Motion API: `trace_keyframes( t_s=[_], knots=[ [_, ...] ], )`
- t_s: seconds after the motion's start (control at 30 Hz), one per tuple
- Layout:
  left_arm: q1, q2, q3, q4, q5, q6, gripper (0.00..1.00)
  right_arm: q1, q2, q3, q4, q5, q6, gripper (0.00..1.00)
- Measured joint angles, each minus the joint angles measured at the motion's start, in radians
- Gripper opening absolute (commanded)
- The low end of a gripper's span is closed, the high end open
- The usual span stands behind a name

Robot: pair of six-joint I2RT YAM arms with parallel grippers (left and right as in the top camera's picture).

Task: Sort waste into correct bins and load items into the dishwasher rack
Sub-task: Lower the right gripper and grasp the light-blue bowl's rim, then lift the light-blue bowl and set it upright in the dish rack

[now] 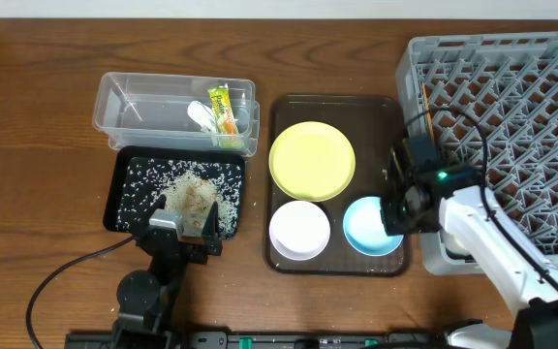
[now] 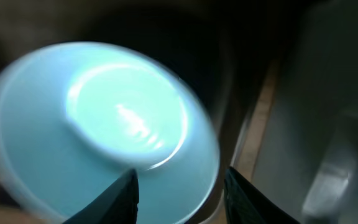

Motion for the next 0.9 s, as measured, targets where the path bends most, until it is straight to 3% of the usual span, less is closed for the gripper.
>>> trace_keyframes(
  t_s=[0.07, 0.13, 0.27, 0.47, 0.6, 0.9],
  knots=[
    [0.0, 0.0, 0.0, 0.0, 0.0, 0.0, 0.98, 0.0, 0.0, -0.041, 0.043, 0.05, 0.016, 0.37],
    [0.0, 0.0, 0.0, 0.0, 0.0, 0.0, 0.98, 0.0, 0.0, -0.066, 0.077, 0.072, 0.018, 0.16],
    [0.0, 0.0, 0.0, 0.0, 0.0, 0.0, 0.98, 0.0, 0.0, -0.091, 0.126, 0.057, 0.025, 0.01],
    [0.0, 0.0, 0.0, 0.0, 0.0, 0.0, 0.98, 0.0, -0.001, -0.084, 0.132, 0.006, 0.024, 0.01],
    [0.0, 0.0, 0.0, 0.0, 0.0, 0.0, 0.98, -0.002, -0.004, 0.0, 0.046, 0.008, 0.024, 0.01],
    [0.0, 0.0, 0.0, 0.0, 0.0, 0.0, 0.98, -0.016, -0.183, 0.356, -0.199, 0.292, 0.075, 0.01]
  ],
)
